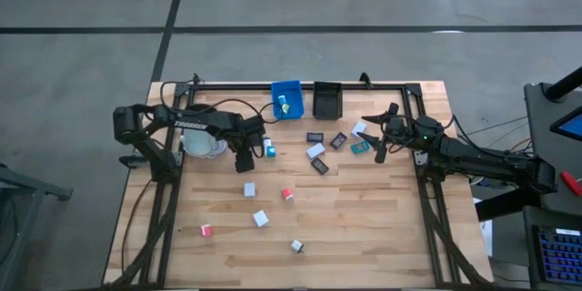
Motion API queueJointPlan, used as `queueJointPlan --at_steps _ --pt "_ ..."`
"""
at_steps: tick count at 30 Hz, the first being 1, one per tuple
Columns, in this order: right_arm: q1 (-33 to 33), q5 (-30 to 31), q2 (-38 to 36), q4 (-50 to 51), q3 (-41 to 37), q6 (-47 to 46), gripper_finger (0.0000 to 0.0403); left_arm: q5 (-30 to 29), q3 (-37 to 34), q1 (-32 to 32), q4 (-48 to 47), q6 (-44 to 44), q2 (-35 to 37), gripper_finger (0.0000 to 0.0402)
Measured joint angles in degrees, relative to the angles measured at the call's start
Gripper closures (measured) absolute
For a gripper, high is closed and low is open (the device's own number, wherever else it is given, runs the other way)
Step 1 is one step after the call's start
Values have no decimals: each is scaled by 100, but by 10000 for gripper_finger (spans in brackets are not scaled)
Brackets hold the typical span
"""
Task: Pick & Place Office items
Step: Put the small purple adapter into the blue basket
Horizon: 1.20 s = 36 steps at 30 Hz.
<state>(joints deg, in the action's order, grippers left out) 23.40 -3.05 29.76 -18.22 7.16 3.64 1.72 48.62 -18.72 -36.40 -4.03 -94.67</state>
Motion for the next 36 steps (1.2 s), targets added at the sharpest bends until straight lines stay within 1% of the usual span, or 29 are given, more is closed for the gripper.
queueJointPlan --at_steps 7,13,22,26,31,36 --pt "-1 -1 2 0 0 0 147 -22 38 -2 -10 105 88 268" --pt "-2 -2 0 0 0 0 147 -20 97 -2 -17 126 386 267" --pt "-2 0 0 0 0 0 147 -25 211 -2 -3 420 863 267" --pt "0 0 1 -1 0 0 147 -157 350 -2 50 583 1055 267" --pt "0 0 2 0 0 0 147 -305 428 -2 644 599 1234 267" --pt "0 0 0 0 0 0 147 -381 370 -2 1776 752 1246 266"
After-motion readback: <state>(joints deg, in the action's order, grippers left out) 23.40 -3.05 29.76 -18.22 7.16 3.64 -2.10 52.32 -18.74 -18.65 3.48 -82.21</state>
